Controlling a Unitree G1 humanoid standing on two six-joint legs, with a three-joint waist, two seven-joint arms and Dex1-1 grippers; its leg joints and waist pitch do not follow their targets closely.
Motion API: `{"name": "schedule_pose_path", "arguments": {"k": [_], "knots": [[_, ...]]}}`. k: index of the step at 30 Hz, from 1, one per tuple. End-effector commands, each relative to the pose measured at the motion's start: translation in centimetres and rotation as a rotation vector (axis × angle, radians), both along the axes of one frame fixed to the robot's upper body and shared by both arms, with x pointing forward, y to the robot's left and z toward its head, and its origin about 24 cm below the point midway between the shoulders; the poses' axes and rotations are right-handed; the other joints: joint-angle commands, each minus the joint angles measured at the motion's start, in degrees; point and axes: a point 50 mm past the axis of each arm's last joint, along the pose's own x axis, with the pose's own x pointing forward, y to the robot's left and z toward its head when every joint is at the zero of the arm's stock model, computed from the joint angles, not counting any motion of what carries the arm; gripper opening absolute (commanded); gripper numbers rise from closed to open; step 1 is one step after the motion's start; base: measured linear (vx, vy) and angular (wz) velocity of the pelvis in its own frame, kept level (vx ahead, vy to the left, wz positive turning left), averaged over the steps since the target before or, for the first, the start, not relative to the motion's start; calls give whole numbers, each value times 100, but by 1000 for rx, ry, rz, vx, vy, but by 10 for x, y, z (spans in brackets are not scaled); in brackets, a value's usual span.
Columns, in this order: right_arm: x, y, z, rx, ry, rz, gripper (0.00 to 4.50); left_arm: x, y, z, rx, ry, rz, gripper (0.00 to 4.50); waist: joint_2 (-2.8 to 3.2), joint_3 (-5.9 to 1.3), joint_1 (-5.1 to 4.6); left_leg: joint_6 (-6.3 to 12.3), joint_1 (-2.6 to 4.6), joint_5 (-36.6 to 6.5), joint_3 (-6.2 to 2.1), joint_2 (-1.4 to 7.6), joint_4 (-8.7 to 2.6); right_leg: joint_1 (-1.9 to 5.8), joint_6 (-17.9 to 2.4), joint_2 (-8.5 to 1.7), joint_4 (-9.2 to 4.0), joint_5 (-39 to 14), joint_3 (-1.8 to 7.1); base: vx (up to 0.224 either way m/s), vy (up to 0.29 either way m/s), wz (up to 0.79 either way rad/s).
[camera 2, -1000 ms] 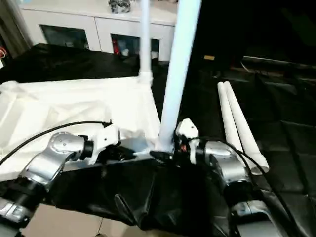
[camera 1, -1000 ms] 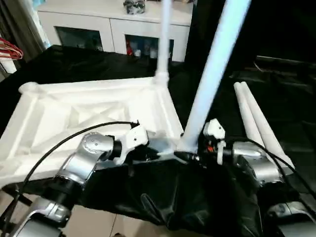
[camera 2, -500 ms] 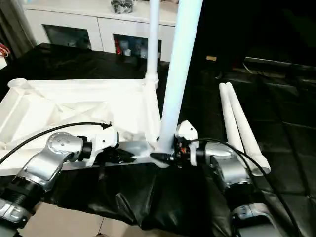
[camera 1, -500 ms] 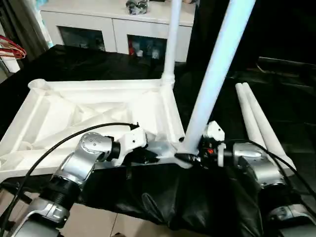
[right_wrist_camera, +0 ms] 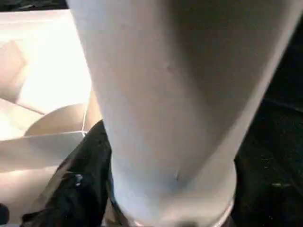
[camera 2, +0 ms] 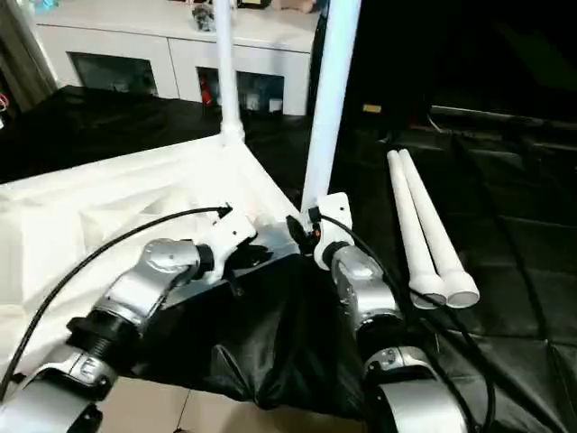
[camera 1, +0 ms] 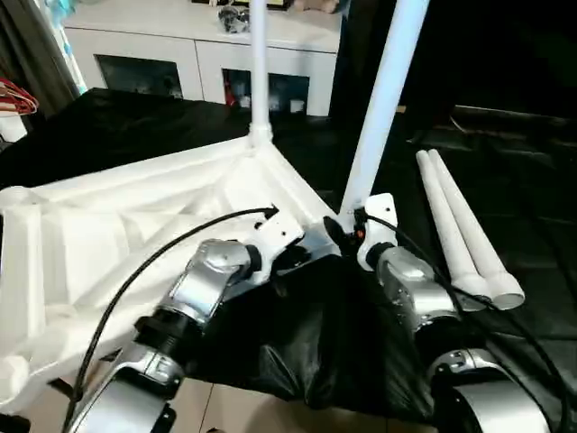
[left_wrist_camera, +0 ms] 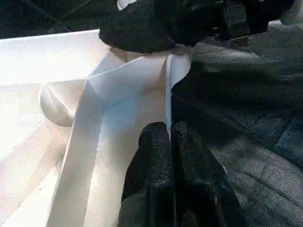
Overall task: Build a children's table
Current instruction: Rotate leg to tighten
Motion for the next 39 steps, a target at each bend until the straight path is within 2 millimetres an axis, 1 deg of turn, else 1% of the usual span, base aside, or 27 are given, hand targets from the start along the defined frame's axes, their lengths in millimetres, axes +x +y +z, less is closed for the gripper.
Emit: {"name": "schedule_pose_path", "arguments": {"k": [1, 2, 3, 6, 7, 8, 9, 11, 12, 13, 15, 16, 17, 18, 19, 20, 21, 22, 26, 27, 29, 30, 34, 36, 38, 39], "knots": [[-11, 29, -13, 21, 66, 126, 351, 3, -18, 13, -11, -72, -51, 0, 22, -344, -4, 14, 120, -1894, -204, 316, -433, 154, -789, -539, -556, -2467, 290, 0, 0, 0], [-11, 28, -12, 18, 63, 133, 364, 2, -17, 13, -9, -71, -57, 0, 23, -347, -3, 30, 105, -1821, -203, 319, -438, 171, -857, -535, -528, -2284, 294, 0, 0, 0], [-10, 25, -11, 8, 43, 133, 389, 0, -15, 11, -2, -63, -75, 0, 6, -345, -3, 43, 102, -1785, -192, 321, -437, 171, -906, -529, -515, -2166, 297, 0, 0, 0], [-7, 15, -6, -7, 17, 131, 391, -3, -10, 10, -1, -54, -96, 0, 15, -353, -2, 73, 96, -1723, -186, 324, -430, 187, -978, -542, -493, -2045, 307, 0, 0, 0], [-6, 14, -6, -8, 16, 131, 415, -3, -10, 10, -2, -54, -96, 0, 10, -355, 1, 87, 87, -1651, -181, 326, -427, 196, -1007, -542, -477, -1964, 309, 0, 0, 0], [-6, 11, -5, -15, 13, 133, 415, -3, -9, 9, -1, -51, -98, 0, 9, -356, 1, 97, 87, -1626, -179, 325, -427, 200, -1018, -534, -474, -1933, 307, 0, 0, 0], [-5, 6, -4, -18, 9, 138, 433, -4, -6, 9, 0, -50, -102, 0, 10, -356, 1, 107, 85, -1604, -175, 324, -424, 201, -1033, -533, -472, -1902, 307, 0, 0, 0], [-5, -3, -2, -20, 5, 180, 443, -5, -1, 8, 2, -41, -115, 0, 10, -367, 11, 130, 76, -1534, -171, 322, -413, 227, -1072, -533, -456, -1784, 306, 0, 0, 0], [-5, -3, -2, -20, 5, 180, 447, -5, -1, 8, 2, -41, -115, 0, 12, -362, 5, 164, 64, -1484, -168, 329, -416, 227, -1111, -527, -444, -1683, 308, 0, 0, 0], [-6, -8, -1, -32, 6, 221, 447, -7, 1, 8, -1, -37, -134, 0, 14, -368, 10, 173, 69, -1456, -162, 331, -409, 223, -1131, -530, -437, -1625, 311, 0, 0, 0], [-12, -20, 2, -62, 11, 353, 447, -10, 9, 9, -4, -27, -173, 0, 16, -379, 32, 260, 63, -1331, -148, 325, -390, 248, -1189, -515, -412, -1371, 308, 0, 0, 0], [-13, -24, 2, -66, 13, 385, 447, -10, 11, 9, -3, -24, -177, 0, 19, -380, 42, 281, 58, -1283, -153, 332, -392, 255, -1204, -519, -401, -1302, 312, 0, 0, 0], [-15, -27, 4, -69, 12, 418, 447, -11, 14, 9, 1, -21, -181, 0, 17, -394, 61, 335, 64, -1173, -145, 344, -380, 253, -1245, -516, -375, -1092, 316, 0, 0, 0], [-16, -29, 4, -70, 11, 439, 447, -11, 16, 9, 4, -19, -184, 0, 14, -403, 68, 377, 57, -1068, -141, 338, -373, 266, -1308, -510, -353, -919, 311, 0, 0, 0], [-16, -30, 5, -70, 12, 452, 447, -11, 17, 9, 6, -18, -188, 0, 16, -404, 78, 400, 59, -1005, -140, 341, -372, 269, -1350, -506, -339, -829, 306, 0, 0, 0], [-18, -32, 6, -75, 9, 481, 447, -12, 19, 9, 5, -15, -204, 0, 14, -400, 76, 409, 54, -994, -137, 340, -372, 270, -1368, -507, -338, -818, 305, 0, 0, 0], [-21, -35, 9, -78, 5, 551, 447, -16, 23, 9, 8, 1, -237, 0, 8, -395, 86, 411, 52, -1021, -141, 347, -374, 279, -1375, -515, -344, -885, 296, 0, 0, 0], [-21, -35, 9, -78, 5, 551, 447, -16, 23, 9, 8, 1, -237, 0, 14, -388, 100, 398, 54, -1071, -140, 357, -377, 278, -1356, -517, -351, -1001, 295, 0, 0, 0], [-26, -40, 15, -65, 1, 661, 447, -22, 33, 9, 15, 20, -294, 0, 16, -369, 101, 330, 64, -1268, -137, 360, -388, 261, -1281, -512, -392, -1388, 292, 0, 0, 0], [-28, -41, 15, -63, 3, 680, 447, -23, 35, 9, 18, 26, -302, 0, -16, -371, 99, 307, 66, -1302, -137, 367, -392, 257, -1266, -508, -391, -1456, 291, 0, 0, 0], [-30, -42, 16, -60, 6, 713, 447, -26, 38, 9, 19, 36, -321, 0, 3, -363, 106, 287, 66, -1308, -146, 366, -398, 254, -1244, -513, -394, -1554, 292, 0, 0, 0], [-30, -42, 17, -59, 6, 719, 412, -27, 40, 9, 18, 39, -327, 0, 0, -363, 105, 283, 66, -1284, -143, 368, -398, 244, -1221, -510, -391, -1541, 298, 0, 0, 0], [-31, -42, 17, -54, 11, 737, 405, -29, 42, 8, 22, 51, -333, 0, -9, -380, 110, 300, 63, -1134, -140, 361, -385, 252, -1270, -516, -367, -1351, 301, 0, 0, 0], [-33, -41, 17, -46, 15, 753, 366, -30, 43, 8, 23, 57, -338, 0, -4, -382, 110, 313, 61, -1097, -136, 356, -380, 253, -1288, -510, -358, -1286, 298, 0, 0, 0], [-34, -40, 16, -41, 21, 769, 366, -30, 43, 8, 26, 60, -340, 0, 1, -383, 114, 326, 58, -1083, -134, 355, -377, 256, -1299, -509, -357, -1257, 298, 0, 0, 0], [-35, -39, 15, -43, 25, 776, 346, -31, 44, 7, 29, 62, -340, 0, -2, -383, 114, 337, 54, -1050, -138, 357, -379, 261, -1298, -504, -351, -1219, 295, 0, 0, 0]]}}
